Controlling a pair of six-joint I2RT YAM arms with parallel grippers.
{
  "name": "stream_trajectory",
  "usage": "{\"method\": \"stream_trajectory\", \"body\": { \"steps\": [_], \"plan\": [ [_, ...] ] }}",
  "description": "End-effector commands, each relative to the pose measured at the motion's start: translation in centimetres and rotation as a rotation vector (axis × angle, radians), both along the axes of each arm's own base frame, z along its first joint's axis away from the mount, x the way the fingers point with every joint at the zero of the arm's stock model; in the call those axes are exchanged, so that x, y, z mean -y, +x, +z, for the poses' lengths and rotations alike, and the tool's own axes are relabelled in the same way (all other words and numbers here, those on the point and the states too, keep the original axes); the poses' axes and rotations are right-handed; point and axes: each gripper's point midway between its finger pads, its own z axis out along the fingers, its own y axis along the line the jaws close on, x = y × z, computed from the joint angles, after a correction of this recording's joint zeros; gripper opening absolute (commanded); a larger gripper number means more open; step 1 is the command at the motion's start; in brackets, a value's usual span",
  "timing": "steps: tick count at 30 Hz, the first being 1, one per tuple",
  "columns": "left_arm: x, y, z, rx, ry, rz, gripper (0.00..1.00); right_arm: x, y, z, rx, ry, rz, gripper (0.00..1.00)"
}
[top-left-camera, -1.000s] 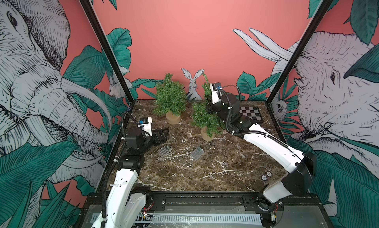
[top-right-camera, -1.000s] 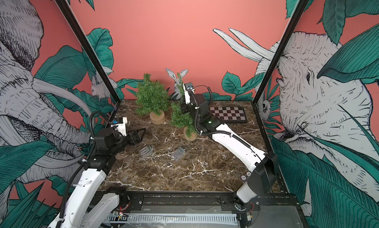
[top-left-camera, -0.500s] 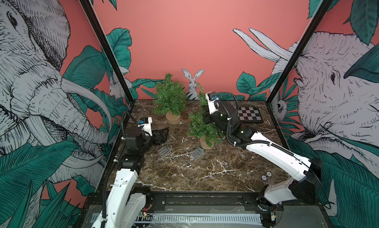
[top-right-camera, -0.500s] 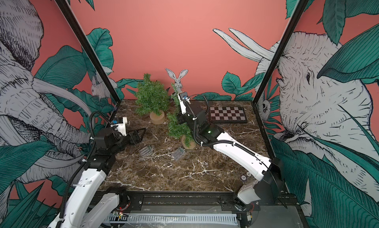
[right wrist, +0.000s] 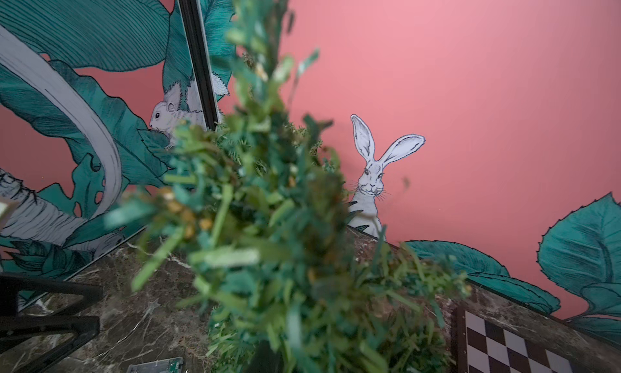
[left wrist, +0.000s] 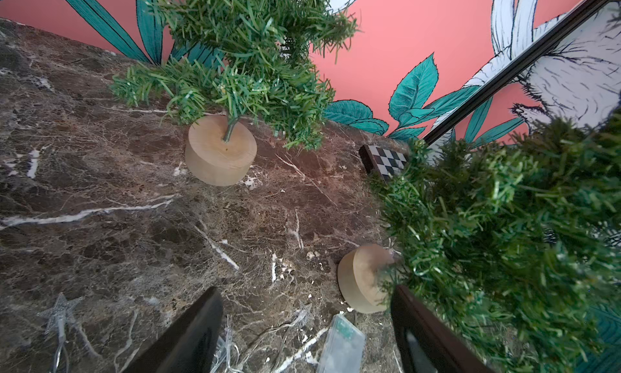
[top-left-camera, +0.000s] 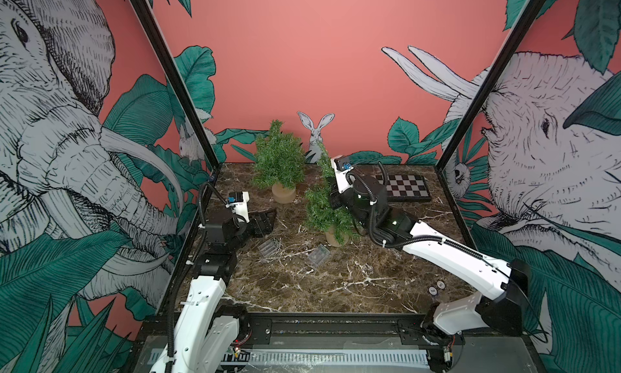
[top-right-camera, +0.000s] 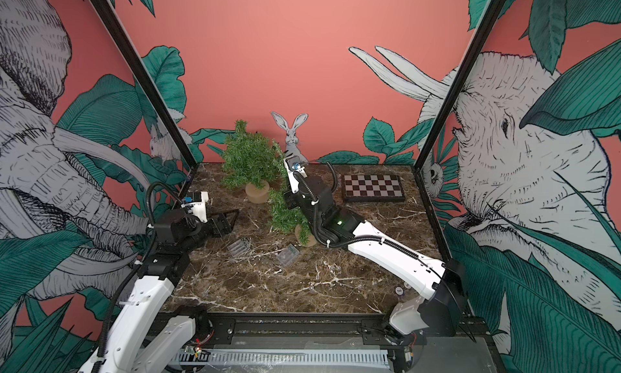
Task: Wrap string light around the christmas tree
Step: Place the christmas tree at the center of the board.
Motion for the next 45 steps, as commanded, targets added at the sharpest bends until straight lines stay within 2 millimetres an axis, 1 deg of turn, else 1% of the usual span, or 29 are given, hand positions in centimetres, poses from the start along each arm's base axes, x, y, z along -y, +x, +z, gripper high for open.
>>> {"method": "stream_trajectory", "body": {
  "steps": [1,5,9,14,21,27,29,31,33,34,35,38,41,45],
  "plan": [
    [0.0,-0.2,0.3,0.021,-0.002,-0.001,0.81,1.4,0.4,5.2,0.145,0.096,-0.068,0.0],
    [0.0,-0.2,0.3,0.022,-0.003,-0.002,0.81,0.8,1.3,5.3,0.156,0.108,-0.075,0.0],
    [0.0,-0.2,0.4,0.023,-0.004,-0.004,0.81,0.3,2.4,5.7,0.146,0.171,-0.056,0.0],
    [0.0,-0.2,0.4,0.026,-0.004,-0.005,0.81,0.0,3.8,5.6,0.148,0.204,-0.059,0.0],
    [0.0,-0.2,0.4,0.024,-0.004,-0.005,0.81,-0.1,5.3,4.1,0.127,0.2,-0.065,0.0],
    [0.0,-0.1,0.3,0.02,-0.003,-0.003,0.81,0.3,5.1,2.5,0.092,0.189,-0.065,0.0],
    [0.0,-0.2,0.2,0.017,-0.004,-0.003,0.81,0.7,5.0,2.4,0.091,0.19,-0.071,0.08],
    [0.0,-0.1,0.2,0.018,-0.002,-0.001,0.81,1.0,4.8,2.5,0.093,0.193,-0.078,0.2],
    [0.0,-0.1,0.2,0.017,-0.002,0.0,0.81,1.3,4.6,2.6,0.099,0.201,-0.083,0.26],
    [0.0,-0.1,0.2,0.018,-0.002,0.0,0.81,1.5,4.6,2.8,0.101,0.204,-0.086,0.32],
    [0.0,-0.1,0.1,0.014,-0.002,0.0,0.81,1.5,4.5,2.9,0.102,0.204,-0.086,0.42],
    [-0.1,0.0,0.1,0.011,-0.001,0.001,0.81,1.6,4.3,3.5,0.106,0.2,-0.08,0.58],
    [0.1,0.0,-0.1,0.004,-0.003,-0.005,0.81,2.0,3.8,4.4,0.115,0.202,-0.077,0.71],
    [0.0,0.0,-0.2,-0.001,-0.001,-0.005,0.81,3.0,3.0,5.8,0.131,0.194,-0.077,0.82]
  ]
}}
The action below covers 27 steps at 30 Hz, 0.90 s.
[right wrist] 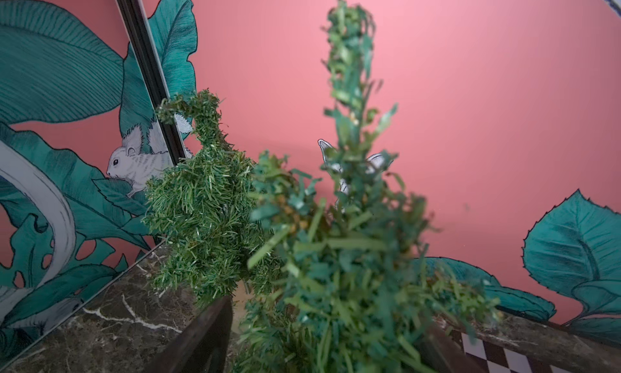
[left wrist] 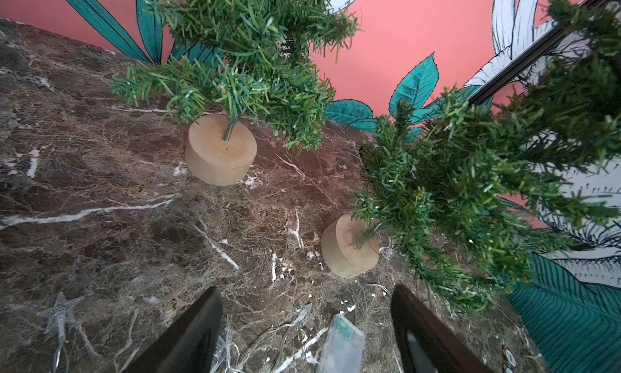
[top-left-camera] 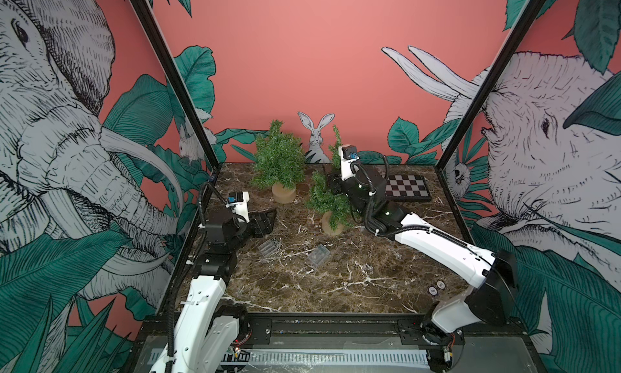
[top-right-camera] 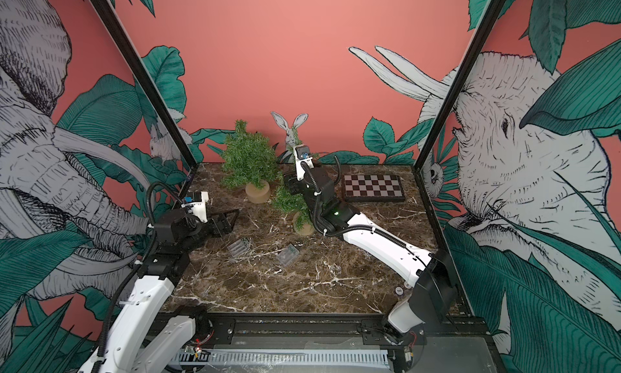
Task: Wrap string light around the christmas tree
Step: Place the christmas tree at the center of the board.
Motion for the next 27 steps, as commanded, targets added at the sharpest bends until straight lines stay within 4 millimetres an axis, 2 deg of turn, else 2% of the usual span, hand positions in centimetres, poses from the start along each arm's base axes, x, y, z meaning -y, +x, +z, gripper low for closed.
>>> {"method": "stream_trajectory", "body": {
  "steps": [1,7,10,13,17,22,24,27],
  "plan": [
    [0.0,0.0,-0.2,0.0,0.001,-0.002,0.81,2.0,-1.6,5.6,0.097,0.069,-0.005,0.86],
    [-0.2,0.2,-0.8,-0.037,0.02,0.007,0.81,4.4,-4.5,7.2,0.118,0.01,0.026,0.96],
    [-0.2,0.2,-1.1,-0.06,0.028,0.006,0.81,5.9,-6.7,7.5,0.11,-0.022,0.068,0.96],
    [-0.3,0.2,-1.3,-0.071,0.031,0.007,0.81,6.9,-9.5,7.1,0.076,-0.044,0.147,0.94],
    [-0.8,0.4,-1.7,-0.092,0.038,0.041,0.8,5.7,-13.4,2.4,0.015,-0.16,0.372,0.94],
    [-0.7,0.3,-1.8,-0.102,0.041,0.034,0.8,3.5,-18.9,-6.2,-0.02,-0.35,0.697,0.89],
    [-0.7,0.3,-1.9,-0.101,0.043,0.032,0.8,3.4,-19.2,-9.1,-0.025,-0.405,0.716,0.84],
    [-1.0,0.4,-2.2,-0.109,0.05,0.049,0.8,4.2,-17.1,-12.0,-0.064,-0.388,0.583,0.79]
  ]
}}
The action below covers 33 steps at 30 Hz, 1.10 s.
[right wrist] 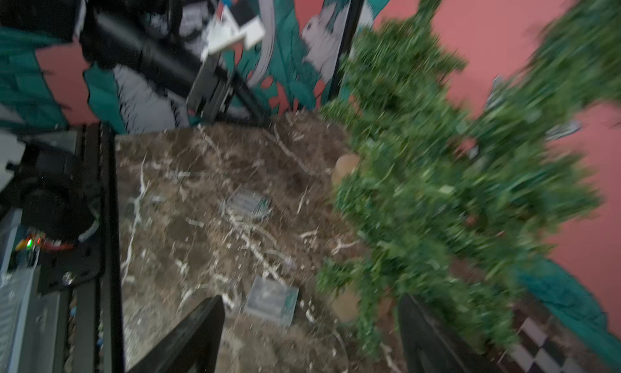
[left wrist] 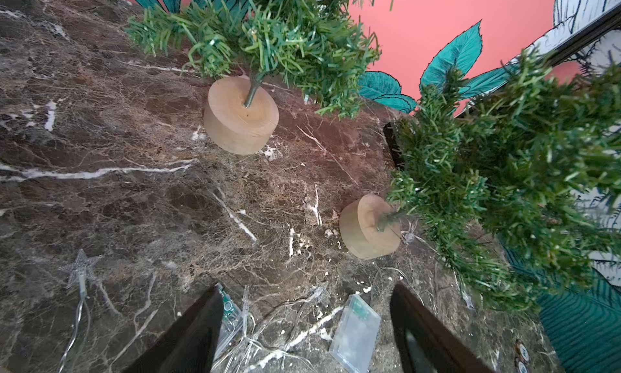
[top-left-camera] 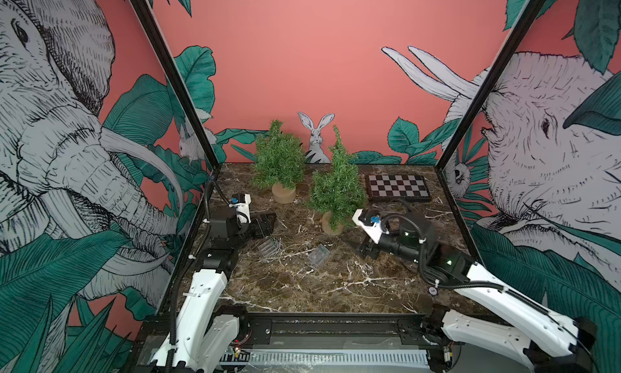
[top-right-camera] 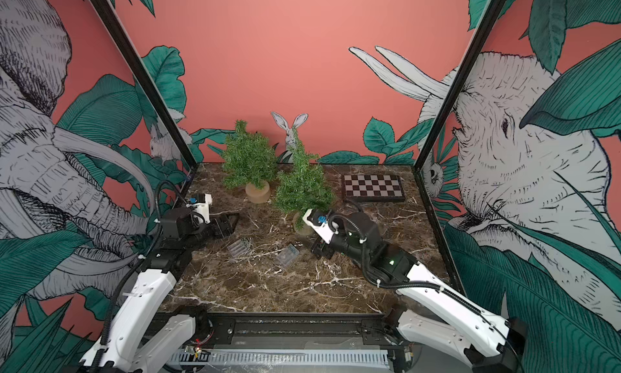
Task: Wrap string light around the christmas tree
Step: Place the christmas tree at the center of the board, then pick up the light string from the center of the board.
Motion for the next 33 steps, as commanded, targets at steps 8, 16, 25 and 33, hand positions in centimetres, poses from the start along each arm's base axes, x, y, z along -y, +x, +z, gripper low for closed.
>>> {"method": "stream_trajectory", "body": {
  "steps": [8,16,25,33],
  "plan": [
    [-0.4,0.2,0.2,-0.007,0.023,0.014,0.79,3.6,3.9,-9.0,-0.136,0.138,-0.406,0.56],
    [-0.2,0.2,0.0,-0.015,0.011,0.011,0.78,5.2,6.7,-16.8,-0.265,0.055,-0.604,0.5],
    [0.3,0.2,-0.3,-0.042,-0.004,-0.015,0.78,5.5,9.2,-20.2,-0.272,-0.052,-0.685,0.44],
    [0.5,0.2,-0.4,-0.05,-0.01,-0.028,0.78,5.0,9.7,-22.8,-0.372,-0.04,-0.691,0.46]
  ]
}}
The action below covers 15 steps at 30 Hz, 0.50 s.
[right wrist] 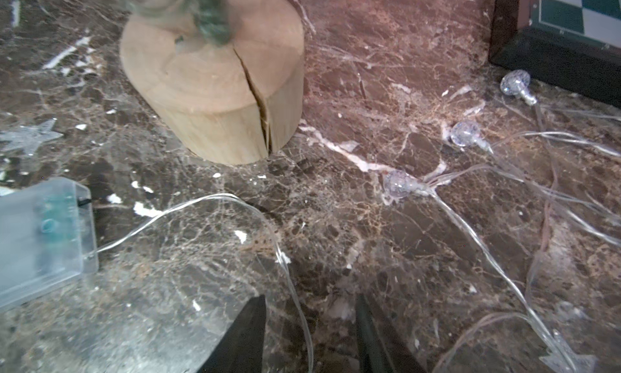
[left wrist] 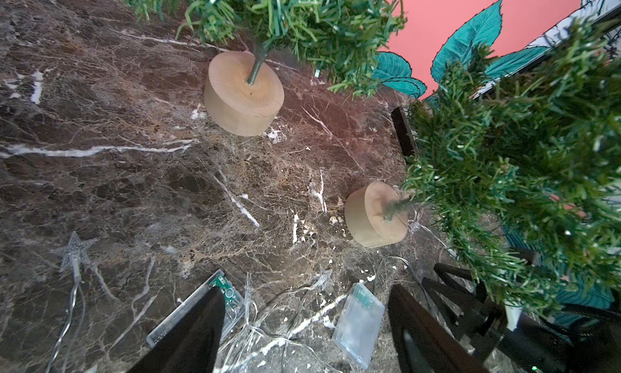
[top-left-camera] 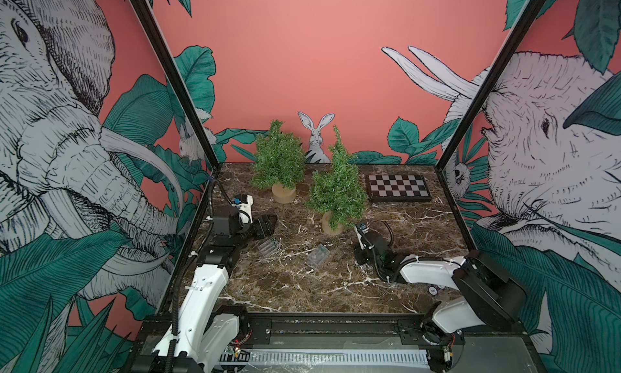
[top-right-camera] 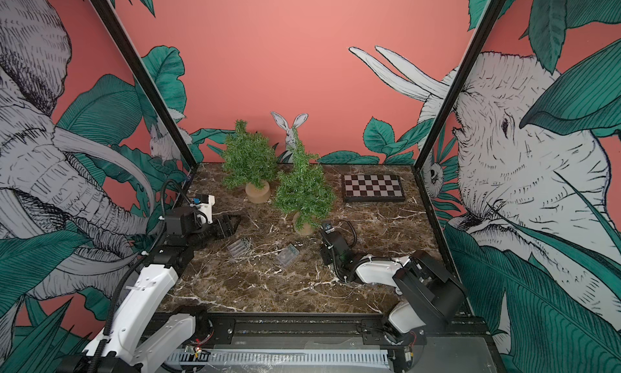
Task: Wrap string light around the christmas tree
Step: Pick up the light string from the center of the board.
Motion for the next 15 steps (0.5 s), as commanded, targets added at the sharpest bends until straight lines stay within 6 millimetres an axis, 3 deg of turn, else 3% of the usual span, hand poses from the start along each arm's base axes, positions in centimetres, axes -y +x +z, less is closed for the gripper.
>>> {"method": "stream_trajectory", "body": {
  "steps": [1,7,15],
  "plan": [
    [0.2,0.1,1.1,0.013,-0.012,-0.012,0.78,-1.1,0.9,0.6,0.014,0.059,-0.01,0.46],
    [0.5,0.1,1.2,0.018,-0.018,-0.03,0.78,-2.1,0.7,0.1,-0.006,0.094,0.026,0.43],
    [0.7,0.0,1.3,0.016,-0.024,-0.037,0.78,-1.3,1.6,-0.5,-0.014,0.047,-0.046,0.32]
  ]
}}
